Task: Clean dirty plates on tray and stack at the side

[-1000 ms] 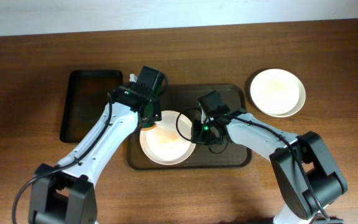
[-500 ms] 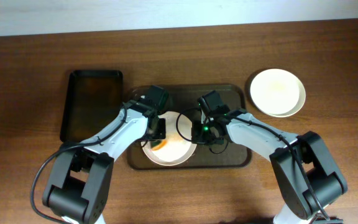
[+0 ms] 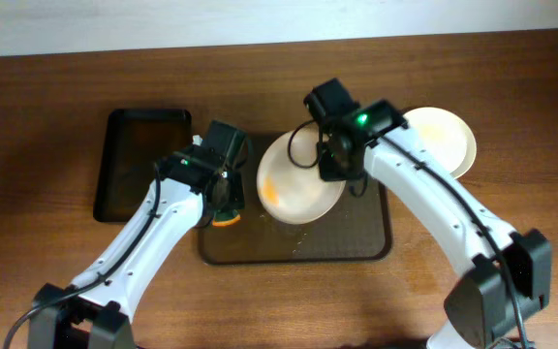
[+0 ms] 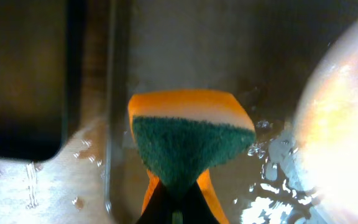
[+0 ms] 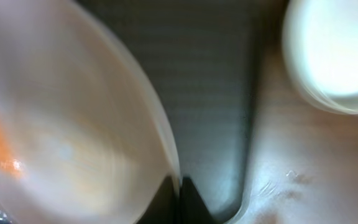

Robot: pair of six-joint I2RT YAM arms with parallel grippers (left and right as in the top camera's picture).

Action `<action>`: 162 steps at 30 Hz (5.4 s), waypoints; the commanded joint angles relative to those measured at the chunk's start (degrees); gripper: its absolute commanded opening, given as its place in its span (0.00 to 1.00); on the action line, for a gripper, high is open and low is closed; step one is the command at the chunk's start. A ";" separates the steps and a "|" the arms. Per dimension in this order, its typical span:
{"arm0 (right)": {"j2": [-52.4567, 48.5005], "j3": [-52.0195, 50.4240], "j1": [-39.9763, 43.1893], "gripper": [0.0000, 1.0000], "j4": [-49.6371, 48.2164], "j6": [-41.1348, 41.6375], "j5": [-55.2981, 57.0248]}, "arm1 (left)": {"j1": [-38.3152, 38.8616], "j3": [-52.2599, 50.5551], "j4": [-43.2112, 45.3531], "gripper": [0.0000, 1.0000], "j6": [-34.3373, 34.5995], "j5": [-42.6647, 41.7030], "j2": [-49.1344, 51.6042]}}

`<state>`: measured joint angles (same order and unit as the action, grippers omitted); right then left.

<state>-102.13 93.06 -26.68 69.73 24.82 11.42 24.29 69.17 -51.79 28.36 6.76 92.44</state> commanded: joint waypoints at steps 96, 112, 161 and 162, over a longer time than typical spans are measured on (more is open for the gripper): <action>77.31 -39.76 4.94 0.98 -15.02 -13.88 -9.03 | -30.36 -0.85 6.86 1.00 -8.09 -9.11 -30.91; 101.94 -91.21 26.80 0.98 -71.45 -25.86 -23.52 | -30.36 -0.85 6.86 1.00 -8.09 -9.11 -30.91; 101.92 -92.74 26.80 0.98 -65.05 -27.39 -10.73 | -26.53 -65.16 55.34 1.00 -27.98 -23.06 -75.80; 101.92 -92.74 26.80 0.98 -65.05 -27.39 -10.73 | -26.53 -66.29 56.11 1.00 -27.98 -22.82 -76.85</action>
<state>-0.78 0.69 -0.30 4.32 -2.20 0.21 -2.35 6.26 2.39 1.04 -14.81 18.72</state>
